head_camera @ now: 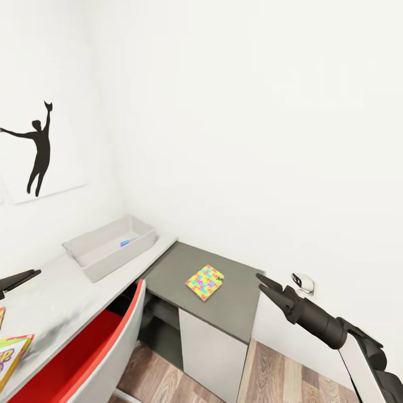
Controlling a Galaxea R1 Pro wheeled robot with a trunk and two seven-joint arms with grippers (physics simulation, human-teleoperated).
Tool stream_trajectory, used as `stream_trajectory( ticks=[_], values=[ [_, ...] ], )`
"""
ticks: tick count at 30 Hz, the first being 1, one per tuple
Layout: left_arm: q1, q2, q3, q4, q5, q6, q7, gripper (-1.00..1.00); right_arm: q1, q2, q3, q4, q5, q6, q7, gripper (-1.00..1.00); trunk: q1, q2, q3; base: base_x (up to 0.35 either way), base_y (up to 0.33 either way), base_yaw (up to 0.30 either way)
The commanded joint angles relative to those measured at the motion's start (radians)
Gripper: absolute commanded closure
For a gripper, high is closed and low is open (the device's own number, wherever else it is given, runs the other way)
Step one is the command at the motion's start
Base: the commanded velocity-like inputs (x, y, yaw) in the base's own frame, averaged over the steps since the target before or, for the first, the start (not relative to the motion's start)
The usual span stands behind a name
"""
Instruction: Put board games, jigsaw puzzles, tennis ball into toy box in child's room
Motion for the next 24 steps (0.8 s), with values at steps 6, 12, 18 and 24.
stream_trajectory(
  ticks=[6,12,18,24],
  values=[
    [-0.001,0.0,0.0,-0.001,-0.002,0.011,-0.004,-1.0,-0.001,0.0,0.0,0.001,-0.006,0.008,0.0,-1.0,0.001,-0.002,0.005,-0.004,0.01,-0.212],
    [-0.001,-0.002,-0.003,-0.001,-0.002,0.011,-0.004,-1.0,-0.001,0.0,0.0,0.001,-0.006,0.008,0.0,-1.0,0.001,-0.002,0.012,-0.001,0.002,-0.212],
    [-0.001,-0.002,-0.005,-0.002,-0.002,0.01,-0.004,-1.0,-0.001,0.0,0.0,0.001,-0.006,0.008,0.0,-1.0,0.001,-0.002,0.019,-0.016,0.0,-0.212],
    [-0.001,-0.001,-0.005,-0.003,-0.002,0.01,-0.004,-1.0,-0.001,0.0,-0.001,0.001,-0.006,0.008,0.0,-1.0,0.001,-0.002,0.026,-0.131,0.0,-0.212]
  ],
)
